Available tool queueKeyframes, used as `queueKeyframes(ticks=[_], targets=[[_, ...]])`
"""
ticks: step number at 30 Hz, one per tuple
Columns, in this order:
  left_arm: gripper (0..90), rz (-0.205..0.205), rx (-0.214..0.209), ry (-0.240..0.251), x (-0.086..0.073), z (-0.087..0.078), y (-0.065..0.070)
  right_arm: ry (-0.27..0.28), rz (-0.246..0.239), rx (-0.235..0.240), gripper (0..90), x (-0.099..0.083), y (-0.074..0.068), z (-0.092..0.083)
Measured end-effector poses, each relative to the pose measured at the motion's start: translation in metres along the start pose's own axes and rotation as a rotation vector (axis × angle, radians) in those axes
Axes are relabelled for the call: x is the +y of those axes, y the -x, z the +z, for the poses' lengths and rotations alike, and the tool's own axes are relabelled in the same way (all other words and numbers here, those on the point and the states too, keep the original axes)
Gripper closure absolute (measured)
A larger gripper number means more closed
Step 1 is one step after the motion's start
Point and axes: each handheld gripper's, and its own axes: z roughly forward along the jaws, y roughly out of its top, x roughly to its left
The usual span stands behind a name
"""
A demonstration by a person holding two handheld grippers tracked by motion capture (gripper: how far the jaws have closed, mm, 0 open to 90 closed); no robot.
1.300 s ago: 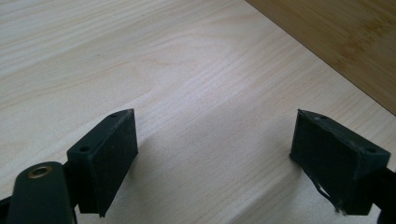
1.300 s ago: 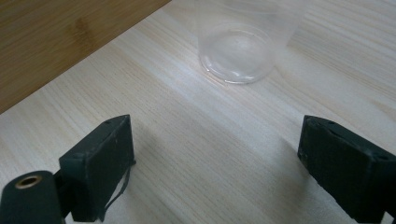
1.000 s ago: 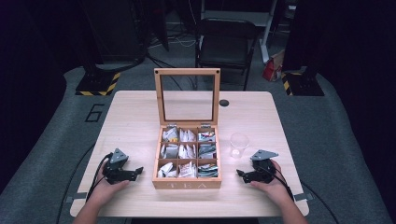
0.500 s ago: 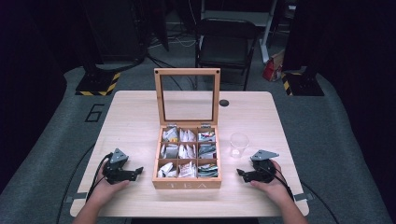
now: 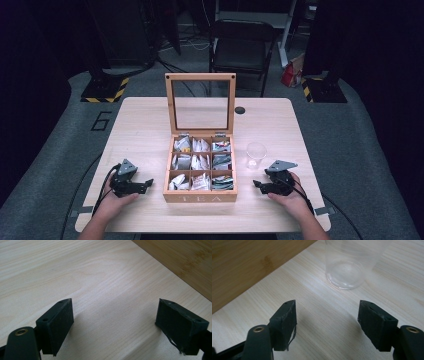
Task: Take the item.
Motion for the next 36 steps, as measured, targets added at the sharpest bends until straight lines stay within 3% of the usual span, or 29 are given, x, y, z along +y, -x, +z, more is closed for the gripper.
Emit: queueKeyframes(ticks=[19, 21, 28, 33, 36], targets=[[14.2, -0.002, 0.0, 0.001, 0.0, 0.0, 0.0, 0.046, 0.061, 0.008, 37.7, 0.01, 0.004, -0.024], [14.2, 0.001, 0.001, 0.0, 0.0, 0.0, 0.0, 0.048, 0.046, 0.01, 37.6, 0.011, 0.005, -0.025], [14.1, 0.001, 0.0, -0.001, 0.0, 0.0, 0.0, 0.063, 0.064, 0.023, 38.6, 0.018, 0.001, -0.03], [14.1, -0.002, 0.004, 0.006, 0.0, 0.0, 0.0, 0.045, 0.026, 0.026, 39.1, 0.026, 0.0, -0.034], [14.2, -0.001, 0.0, 0.0, 0.0, 0.0, 0.0, 0.049, 0.036, 0.021, 39.2, 0.03, -0.001, -0.038]])
